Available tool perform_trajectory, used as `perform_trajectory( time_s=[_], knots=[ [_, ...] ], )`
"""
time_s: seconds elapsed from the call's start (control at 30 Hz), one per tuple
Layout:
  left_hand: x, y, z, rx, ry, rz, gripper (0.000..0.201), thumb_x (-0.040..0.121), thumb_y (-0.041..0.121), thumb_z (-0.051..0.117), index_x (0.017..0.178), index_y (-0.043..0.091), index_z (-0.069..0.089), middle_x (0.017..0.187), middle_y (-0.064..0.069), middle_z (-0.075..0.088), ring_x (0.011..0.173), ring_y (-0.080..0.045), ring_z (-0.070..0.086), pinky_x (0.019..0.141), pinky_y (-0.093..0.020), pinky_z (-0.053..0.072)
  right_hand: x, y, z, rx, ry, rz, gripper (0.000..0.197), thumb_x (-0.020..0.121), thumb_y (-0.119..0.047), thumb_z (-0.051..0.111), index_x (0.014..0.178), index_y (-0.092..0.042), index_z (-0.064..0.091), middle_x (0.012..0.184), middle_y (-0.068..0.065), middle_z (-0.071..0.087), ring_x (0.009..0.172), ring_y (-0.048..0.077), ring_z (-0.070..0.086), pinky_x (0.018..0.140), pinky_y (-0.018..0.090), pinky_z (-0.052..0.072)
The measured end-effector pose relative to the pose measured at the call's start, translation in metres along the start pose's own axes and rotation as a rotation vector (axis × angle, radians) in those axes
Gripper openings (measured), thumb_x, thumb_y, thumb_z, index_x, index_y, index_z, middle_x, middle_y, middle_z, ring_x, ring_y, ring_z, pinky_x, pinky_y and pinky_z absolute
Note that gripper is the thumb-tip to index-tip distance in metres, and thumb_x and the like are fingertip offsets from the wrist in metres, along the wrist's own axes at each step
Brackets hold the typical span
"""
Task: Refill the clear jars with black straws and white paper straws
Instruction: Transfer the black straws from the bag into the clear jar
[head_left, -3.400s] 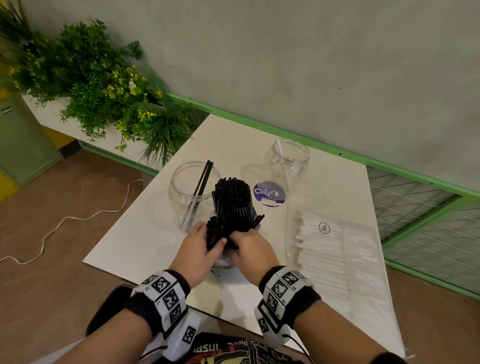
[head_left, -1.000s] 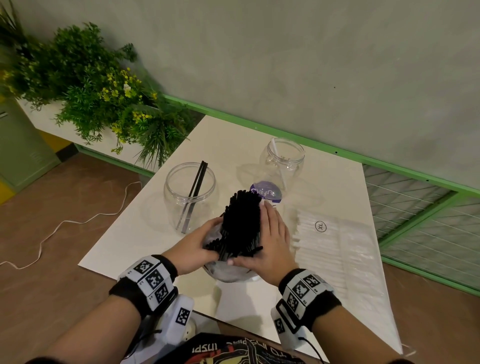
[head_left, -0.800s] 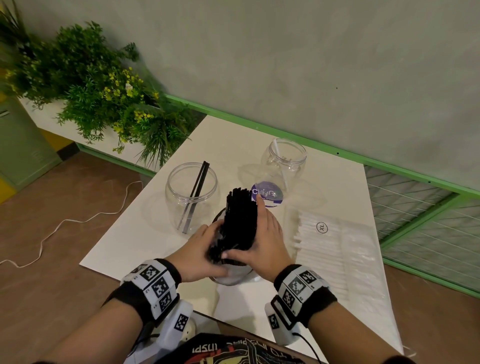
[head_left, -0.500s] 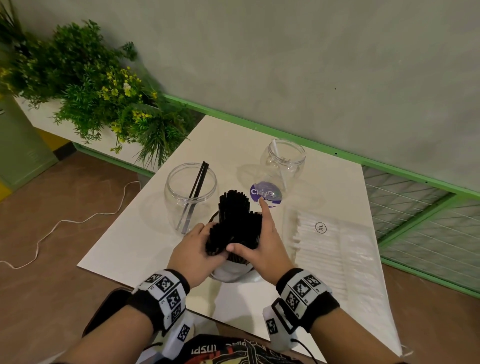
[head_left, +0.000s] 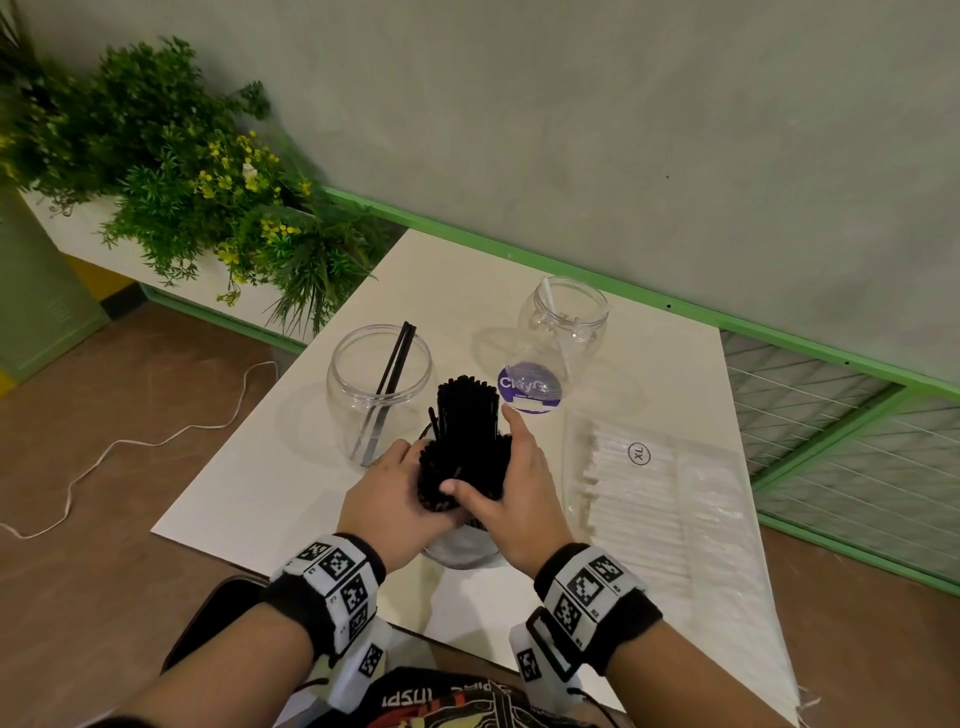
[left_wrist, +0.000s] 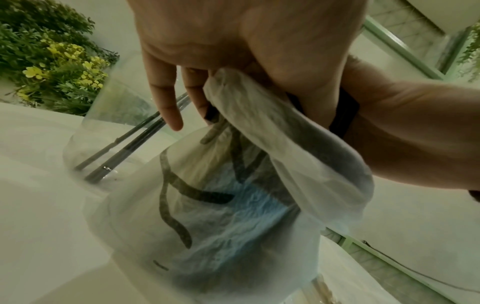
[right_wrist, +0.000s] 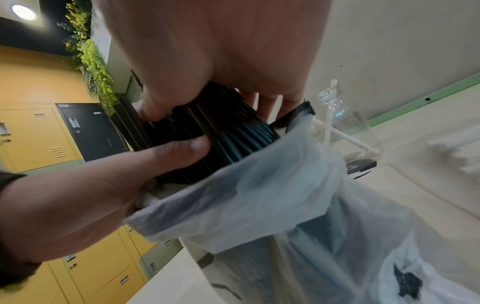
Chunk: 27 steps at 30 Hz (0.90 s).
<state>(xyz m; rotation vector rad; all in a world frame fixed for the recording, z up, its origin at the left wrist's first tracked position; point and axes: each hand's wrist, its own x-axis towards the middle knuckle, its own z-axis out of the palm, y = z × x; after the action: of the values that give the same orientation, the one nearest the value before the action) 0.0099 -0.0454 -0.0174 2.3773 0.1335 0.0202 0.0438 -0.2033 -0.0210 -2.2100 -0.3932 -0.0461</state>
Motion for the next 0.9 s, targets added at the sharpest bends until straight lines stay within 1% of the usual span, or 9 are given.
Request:
perform_trajectory(
  time_s=[0.13, 0.2, 0.3, 0.37, 0.47, 0.67, 0.77, 0.83, 0.9],
  knots=[
    [0.001, -0.005, 0.0, -0.046, 0.018, -0.024, 0.044, 0.07, 0.06, 0.064, 0.106, 0.035, 0.058, 0.091, 0.015, 0.047, 0.086, -0.01, 0.055, 0.067, -0.028, 0.042, 0.0, 0.005, -0.004, 0.02, -0.008, -0.026, 0.102, 0.068, -0.083, 0.053, 0.147, -0.032, 0.016, 0.128, -0.004, 0.041, 0.116, 0.011, 0.045, 0.099, 0.042, 0.044],
    [0.0, -0.004, -0.002, -0.125, 0.046, -0.031, 0.02, 0.079, 0.048, 0.069, 0.091, 0.037, 0.058, 0.091, 0.013, 0.051, 0.086, -0.011, 0.057, 0.07, -0.031, 0.045, 0.0, 0.008, -0.01, 0.008, 0.018, -0.042, 0.109, 0.065, -0.082, 0.057, 0.149, -0.026, 0.016, 0.129, -0.002, 0.035, 0.116, 0.006, 0.042, 0.098, 0.035, 0.045],
    [0.0, -0.001, -0.003, -0.326, 0.062, -0.055, 0.025, 0.081, 0.032, 0.073, 0.076, 0.041, 0.051, 0.092, 0.0, 0.06, 0.086, -0.012, 0.061, 0.077, -0.032, 0.048, 0.003, 0.012, -0.021, 0.036, 0.005, 0.004, 0.124, 0.058, -0.067, 0.077, 0.151, -0.023, 0.009, 0.133, -0.001, 0.036, 0.119, 0.002, 0.038, 0.098, 0.026, 0.039],
    [0.001, 0.0, -0.005, -0.445, 0.077, -0.093, 0.02, 0.082, 0.027, 0.074, 0.082, 0.036, 0.056, 0.09, 0.002, 0.062, 0.084, -0.001, 0.061, 0.075, -0.017, 0.044, 0.004, 0.018, -0.025, 0.058, -0.004, 0.062, 0.129, 0.056, -0.053, 0.086, 0.152, -0.025, 0.006, 0.13, -0.006, 0.042, 0.112, 0.006, 0.045, 0.093, 0.025, 0.04],
    [0.003, -0.003, -0.005, -0.601, 0.094, -0.157, 0.019, 0.083, 0.026, 0.073, 0.096, 0.021, 0.062, 0.09, 0.009, 0.067, 0.079, 0.013, 0.061, 0.066, -0.002, 0.042, 0.002, 0.027, -0.027, 0.017, -0.027, 0.119, 0.129, 0.051, -0.064, 0.082, 0.15, -0.034, 0.005, 0.125, -0.007, 0.05, 0.111, 0.016, 0.054, 0.096, 0.037, 0.046],
    [0.003, -0.003, -0.001, -0.67, 0.051, -0.19, 0.019, 0.086, 0.029, 0.07, 0.1, 0.017, 0.069, 0.092, 0.005, 0.072, 0.082, 0.008, 0.065, 0.069, -0.007, 0.046, -0.007, 0.051, -0.012, -0.156, -0.19, 0.205, 0.115, 0.047, -0.086, 0.067, 0.143, -0.039, 0.024, 0.126, -0.012, 0.054, 0.118, 0.016, 0.05, 0.096, 0.045, 0.046],
    [0.002, -0.003, -0.001, -0.696, 0.027, -0.188, 0.015, 0.085, 0.03, 0.071, 0.098, 0.022, 0.068, 0.094, 0.004, 0.072, 0.087, 0.001, 0.066, 0.078, -0.018, 0.047, -0.009, 0.051, -0.013, -0.166, -0.167, 0.209, 0.106, 0.05, -0.081, 0.068, 0.139, -0.035, 0.032, 0.121, -0.008, 0.052, 0.114, 0.018, 0.049, 0.096, 0.043, 0.046],
    [0.001, -0.003, -0.003, -0.716, 0.004, -0.175, 0.014, 0.085, 0.029, 0.073, 0.096, 0.029, 0.064, 0.095, 0.007, 0.07, 0.088, 0.004, 0.064, 0.08, -0.018, 0.045, -0.01, 0.048, -0.014, -0.136, -0.152, 0.207, 0.098, 0.054, -0.075, 0.068, 0.136, -0.033, 0.036, 0.118, -0.006, 0.053, 0.111, 0.019, 0.05, 0.096, 0.041, 0.046],
    [0.002, -0.004, -0.005, -0.702, -0.05, -0.16, 0.028, 0.078, 0.036, 0.076, 0.1, 0.03, 0.059, 0.099, 0.007, 0.068, 0.094, 0.003, 0.063, 0.081, -0.016, 0.044, -0.01, 0.047, -0.015, -0.117, -0.141, 0.209, 0.089, 0.058, -0.069, 0.065, 0.135, -0.031, 0.039, 0.116, -0.004, 0.053, 0.109, 0.02, 0.052, 0.094, 0.041, 0.046]
  ],
)
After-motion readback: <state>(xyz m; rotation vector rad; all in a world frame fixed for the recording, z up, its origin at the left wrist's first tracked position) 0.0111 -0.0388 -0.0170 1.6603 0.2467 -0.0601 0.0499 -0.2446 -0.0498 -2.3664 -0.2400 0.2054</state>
